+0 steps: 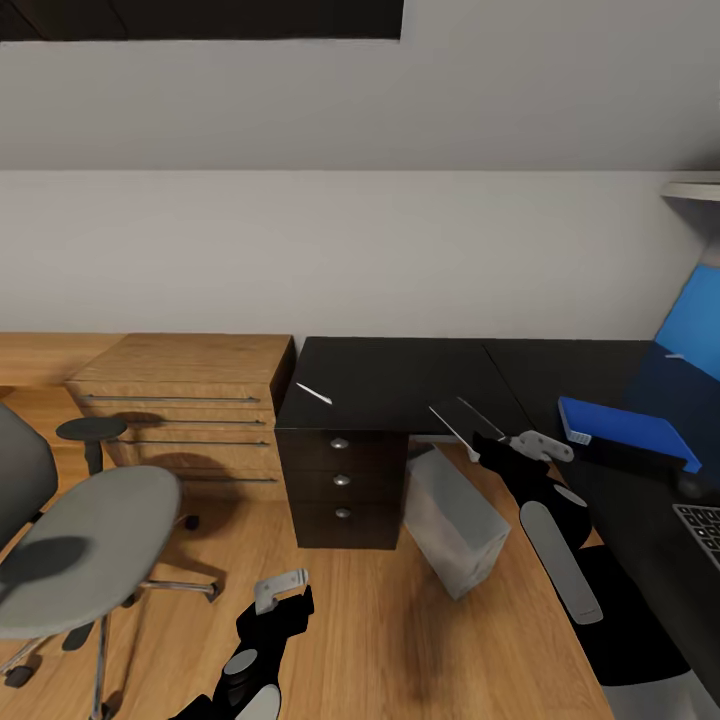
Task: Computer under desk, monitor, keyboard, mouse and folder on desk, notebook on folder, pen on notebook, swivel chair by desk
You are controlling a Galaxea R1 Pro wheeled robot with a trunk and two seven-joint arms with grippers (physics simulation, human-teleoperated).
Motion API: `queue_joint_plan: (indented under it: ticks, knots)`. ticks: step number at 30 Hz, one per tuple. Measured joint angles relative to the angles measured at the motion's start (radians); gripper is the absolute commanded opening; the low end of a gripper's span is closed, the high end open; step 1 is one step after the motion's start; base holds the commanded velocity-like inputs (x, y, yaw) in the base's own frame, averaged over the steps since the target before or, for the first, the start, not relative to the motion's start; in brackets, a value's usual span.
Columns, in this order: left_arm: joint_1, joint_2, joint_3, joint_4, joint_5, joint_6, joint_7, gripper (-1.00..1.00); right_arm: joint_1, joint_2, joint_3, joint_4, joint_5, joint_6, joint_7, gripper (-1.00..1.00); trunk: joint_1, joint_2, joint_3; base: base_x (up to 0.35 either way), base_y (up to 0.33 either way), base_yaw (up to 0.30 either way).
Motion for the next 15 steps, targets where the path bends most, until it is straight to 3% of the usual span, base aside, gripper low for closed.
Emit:
queue_joint_plan:
  ticks: [15]
  knots:
    - [0.000, -0.001, -0.001, 0.000, 0.001, 0.000, 0.000, 1.00, 0.000, 0.000, 0.000, 0.000, 0.000, 0.000, 0.000, 1.00, 0.058, -0.105, -0.023, 0.000, 0.000, 0.000]
